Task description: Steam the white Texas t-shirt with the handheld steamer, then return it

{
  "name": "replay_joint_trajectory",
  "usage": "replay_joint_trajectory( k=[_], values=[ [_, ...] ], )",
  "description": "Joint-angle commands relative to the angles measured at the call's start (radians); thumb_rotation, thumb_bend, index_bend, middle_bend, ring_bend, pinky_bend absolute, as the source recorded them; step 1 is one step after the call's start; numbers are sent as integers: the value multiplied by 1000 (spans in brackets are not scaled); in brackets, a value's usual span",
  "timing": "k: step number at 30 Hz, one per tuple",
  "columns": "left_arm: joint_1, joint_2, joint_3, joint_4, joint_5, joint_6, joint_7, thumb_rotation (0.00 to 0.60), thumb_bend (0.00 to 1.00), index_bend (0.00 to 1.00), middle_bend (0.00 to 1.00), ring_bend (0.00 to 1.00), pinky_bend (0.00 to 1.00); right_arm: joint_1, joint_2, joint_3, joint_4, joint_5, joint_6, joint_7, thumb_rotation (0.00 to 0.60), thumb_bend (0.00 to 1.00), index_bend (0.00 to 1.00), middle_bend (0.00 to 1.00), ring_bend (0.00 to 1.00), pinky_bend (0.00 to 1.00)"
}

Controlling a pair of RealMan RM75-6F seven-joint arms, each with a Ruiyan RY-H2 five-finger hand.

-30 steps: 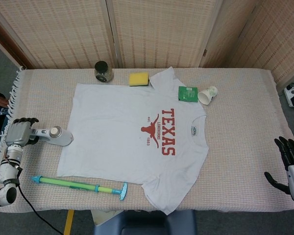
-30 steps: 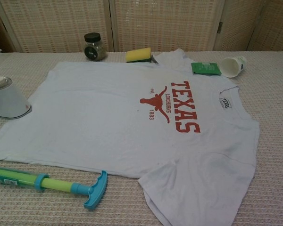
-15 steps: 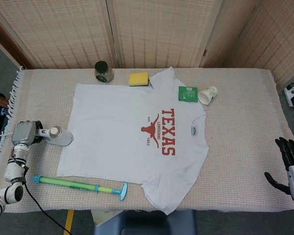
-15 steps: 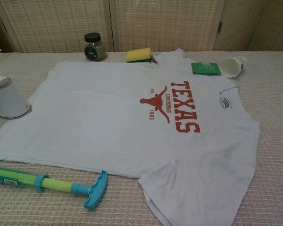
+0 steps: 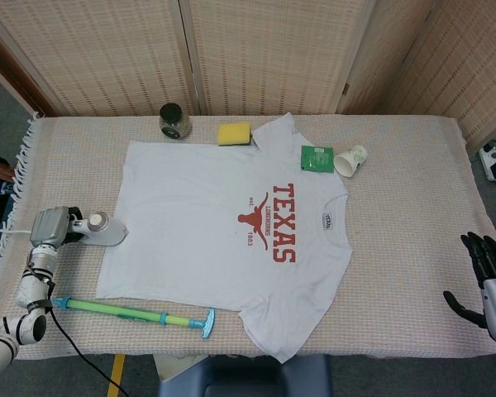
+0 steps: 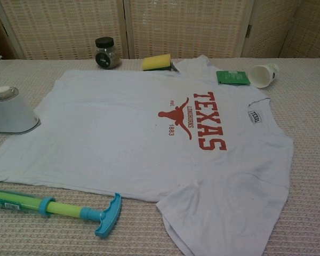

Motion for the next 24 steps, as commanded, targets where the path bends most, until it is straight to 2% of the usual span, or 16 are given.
replay_joint_trajectory(
  k=[1, 9, 14, 18, 24],
  values=[
    [1, 1, 4, -3, 30, -10, -95, 600, 605, 850, 991, 829, 762, 3, -2, 0, -5, 0, -4, -4, 600, 185, 0, 72, 47, 172],
    [7, -15, -9, 18, 95, 102, -307, 600, 677, 918, 1000, 899, 828, 11, -6, -1, -17, -4, -17, -20, 600, 186, 0, 72, 47, 173],
    [-3, 9, -14, -31, 135, 164, -395, 600, 686, 928, 1000, 912, 834, 16, -7, 0, -22, -5, -24, -28, 600, 185, 0, 72, 48, 173],
    [-15, 51, -6, -145, 184, 227, -381, 600, 685, 929, 1000, 911, 834, 21, -10, -3, -18, -10, -32, -25, 600, 186, 0, 72, 48, 173],
    [-45, 98, 15, -373, 242, 267, -228, 600, 679, 928, 1000, 911, 834, 30, -10, -6, -3, -19, -45, -9, 600, 185, 0, 73, 48, 173]
  ],
)
